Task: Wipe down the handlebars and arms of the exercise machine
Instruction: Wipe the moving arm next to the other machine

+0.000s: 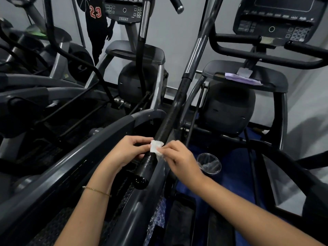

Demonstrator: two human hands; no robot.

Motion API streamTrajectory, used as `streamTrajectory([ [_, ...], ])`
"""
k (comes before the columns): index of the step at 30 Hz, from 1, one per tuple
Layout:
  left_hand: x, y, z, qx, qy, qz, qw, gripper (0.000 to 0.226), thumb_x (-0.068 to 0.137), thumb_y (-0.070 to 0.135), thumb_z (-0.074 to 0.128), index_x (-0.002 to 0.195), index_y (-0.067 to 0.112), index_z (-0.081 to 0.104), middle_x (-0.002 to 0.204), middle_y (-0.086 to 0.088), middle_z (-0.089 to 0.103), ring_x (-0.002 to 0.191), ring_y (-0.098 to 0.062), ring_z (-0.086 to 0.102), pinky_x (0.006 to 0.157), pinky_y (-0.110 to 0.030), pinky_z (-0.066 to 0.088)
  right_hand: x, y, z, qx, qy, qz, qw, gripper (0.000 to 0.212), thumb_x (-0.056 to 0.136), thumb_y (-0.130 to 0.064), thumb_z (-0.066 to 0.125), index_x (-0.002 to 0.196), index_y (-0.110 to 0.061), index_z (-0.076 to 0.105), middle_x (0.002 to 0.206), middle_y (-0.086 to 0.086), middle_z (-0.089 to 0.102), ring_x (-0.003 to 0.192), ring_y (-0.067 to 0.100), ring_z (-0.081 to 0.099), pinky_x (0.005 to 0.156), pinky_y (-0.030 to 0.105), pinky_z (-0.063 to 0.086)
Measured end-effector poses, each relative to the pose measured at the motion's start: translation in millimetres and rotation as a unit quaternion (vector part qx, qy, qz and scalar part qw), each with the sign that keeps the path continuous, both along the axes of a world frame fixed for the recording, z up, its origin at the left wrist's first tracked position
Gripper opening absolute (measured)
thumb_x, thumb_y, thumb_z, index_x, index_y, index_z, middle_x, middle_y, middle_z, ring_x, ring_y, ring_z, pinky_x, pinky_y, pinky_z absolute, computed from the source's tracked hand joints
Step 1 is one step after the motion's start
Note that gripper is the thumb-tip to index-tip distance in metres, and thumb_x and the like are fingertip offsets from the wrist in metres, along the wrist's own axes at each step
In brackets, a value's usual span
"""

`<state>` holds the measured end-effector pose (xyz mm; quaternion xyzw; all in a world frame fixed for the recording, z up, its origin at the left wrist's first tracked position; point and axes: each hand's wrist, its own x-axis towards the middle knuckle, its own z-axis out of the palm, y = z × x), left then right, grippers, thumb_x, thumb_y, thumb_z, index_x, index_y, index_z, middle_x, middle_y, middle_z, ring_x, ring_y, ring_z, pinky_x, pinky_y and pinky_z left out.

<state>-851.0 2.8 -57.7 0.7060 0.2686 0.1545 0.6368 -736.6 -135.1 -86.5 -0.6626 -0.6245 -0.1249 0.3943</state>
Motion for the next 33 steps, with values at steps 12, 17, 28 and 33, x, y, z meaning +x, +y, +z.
streamTrajectory([
  [12,-1.9,3.6,-0.7,-0.015,0.015,-0.014,1.000,0.022,0.086,0.010,0.065,0.103,0.021,0.071,0.078,0.001,0.068,0.065,-0.005,0.054,0.056,-0.009,0.047,6.1,5.4,-1.8,0.008,0.007,-0.014,1.000,0.022,0.087,-0.011,0.050,0.091,-0.005,0.070,0.081,0.006,0.061,0.072,0.021,0.052,0.066,0.026,0.044],
  [17,-0.9,3.4,-1.7,-0.024,0.013,-0.001,1.000,0.021,0.083,0.010,0.068,0.100,0.022,0.071,0.070,-0.001,0.067,0.060,-0.006,0.055,0.061,-0.015,0.049,-11.9,-4.3,-8.6,0.034,-0.010,-0.011,0.999,0.015,0.088,-0.007,0.053,0.092,-0.005,0.067,0.082,0.007,0.061,0.073,0.021,0.053,0.065,0.028,0.044],
  [28,1.2,5.3,-5.4,-0.035,-0.001,0.001,0.999,0.023,0.083,0.006,0.067,0.101,0.020,0.069,0.078,-0.007,0.069,0.067,-0.011,0.058,0.065,-0.016,0.051,-22.4,-9.7,-8.1,0.035,-0.043,0.021,0.998,0.014,0.087,-0.004,0.053,0.096,-0.010,0.062,0.085,0.007,0.060,0.074,0.024,0.053,0.063,0.030,0.046],
  [33,1.7,6.4,-6.5,-0.042,-0.003,-0.009,0.999,0.023,0.083,0.006,0.066,0.100,0.021,0.070,0.089,-0.016,0.067,0.072,-0.015,0.059,0.068,-0.019,0.049,-15.1,-10.0,-6.5,0.008,-0.087,0.070,0.994,0.018,0.091,-0.004,0.052,0.104,-0.010,0.062,0.088,0.006,0.062,0.078,0.021,0.052,0.059,0.030,0.047],
])
